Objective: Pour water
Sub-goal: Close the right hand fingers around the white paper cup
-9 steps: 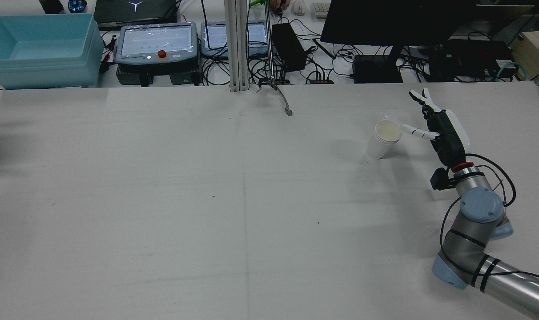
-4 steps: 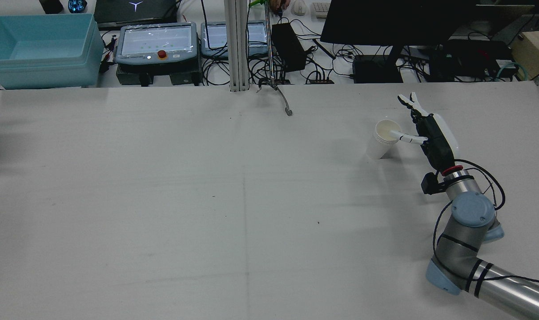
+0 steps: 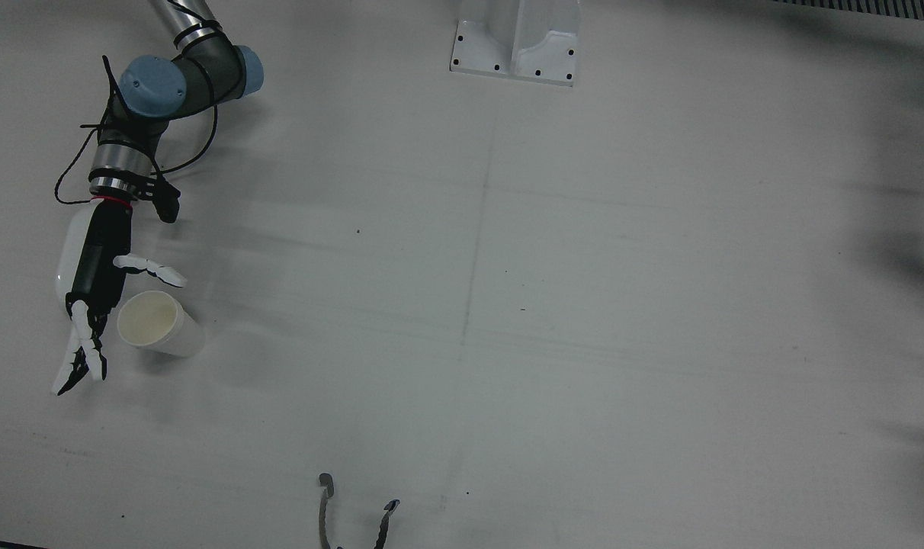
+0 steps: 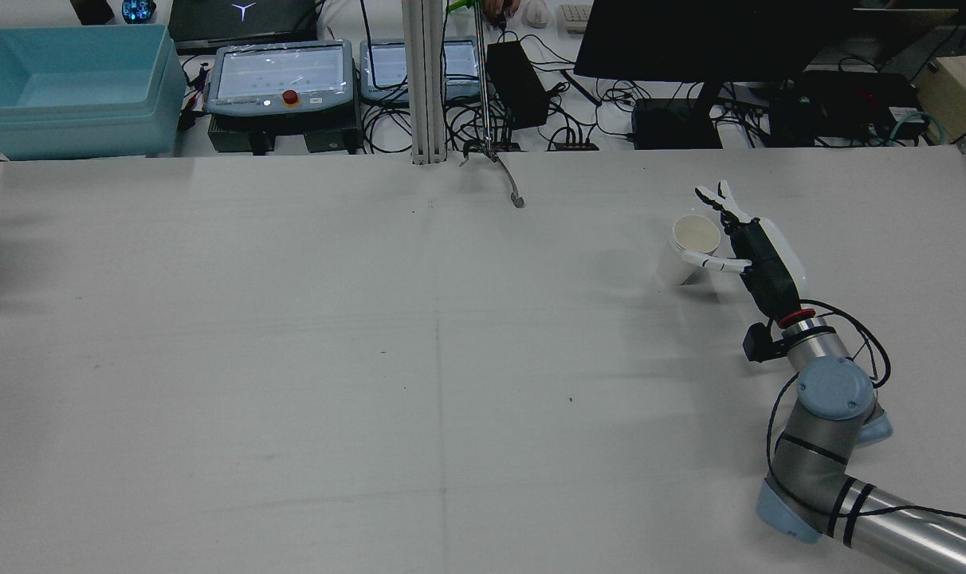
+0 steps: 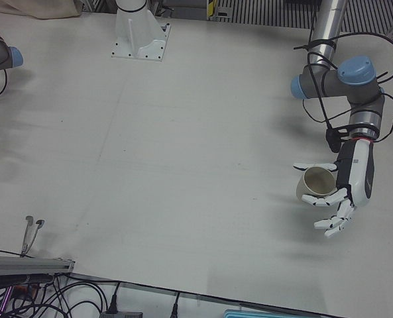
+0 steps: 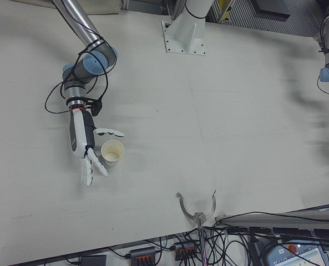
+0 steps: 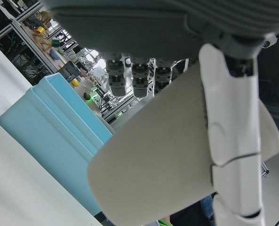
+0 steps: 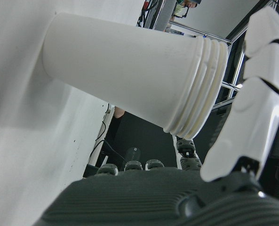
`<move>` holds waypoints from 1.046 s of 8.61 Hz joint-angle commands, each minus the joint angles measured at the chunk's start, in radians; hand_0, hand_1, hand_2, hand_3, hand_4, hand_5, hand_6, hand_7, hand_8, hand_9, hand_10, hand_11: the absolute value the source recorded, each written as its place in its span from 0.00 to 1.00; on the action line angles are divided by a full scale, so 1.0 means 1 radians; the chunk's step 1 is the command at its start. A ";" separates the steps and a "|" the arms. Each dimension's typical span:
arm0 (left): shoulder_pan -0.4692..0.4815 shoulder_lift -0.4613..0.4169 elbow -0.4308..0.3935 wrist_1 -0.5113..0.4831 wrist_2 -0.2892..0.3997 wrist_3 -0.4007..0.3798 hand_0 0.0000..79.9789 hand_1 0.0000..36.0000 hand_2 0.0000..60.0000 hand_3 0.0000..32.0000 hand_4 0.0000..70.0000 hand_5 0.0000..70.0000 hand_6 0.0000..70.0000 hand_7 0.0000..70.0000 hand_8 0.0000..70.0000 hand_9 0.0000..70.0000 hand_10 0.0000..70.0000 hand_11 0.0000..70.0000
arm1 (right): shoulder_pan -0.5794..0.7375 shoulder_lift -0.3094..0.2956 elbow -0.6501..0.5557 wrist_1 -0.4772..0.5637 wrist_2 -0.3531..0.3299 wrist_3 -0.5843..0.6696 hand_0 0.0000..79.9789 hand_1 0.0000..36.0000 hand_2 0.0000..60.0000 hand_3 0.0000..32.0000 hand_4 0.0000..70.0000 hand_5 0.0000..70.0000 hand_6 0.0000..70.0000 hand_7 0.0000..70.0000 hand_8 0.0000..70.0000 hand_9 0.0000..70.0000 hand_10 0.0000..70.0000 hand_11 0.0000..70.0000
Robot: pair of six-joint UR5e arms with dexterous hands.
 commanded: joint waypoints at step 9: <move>-0.009 0.010 -0.001 -0.009 0.002 -0.004 0.77 0.47 0.00 0.00 0.76 0.44 0.18 0.44 0.16 0.24 0.15 0.24 | -0.024 0.007 -0.039 0.115 0.160 0.081 0.58 0.40 0.31 0.00 0.24 0.19 0.06 0.09 0.00 0.00 0.00 0.00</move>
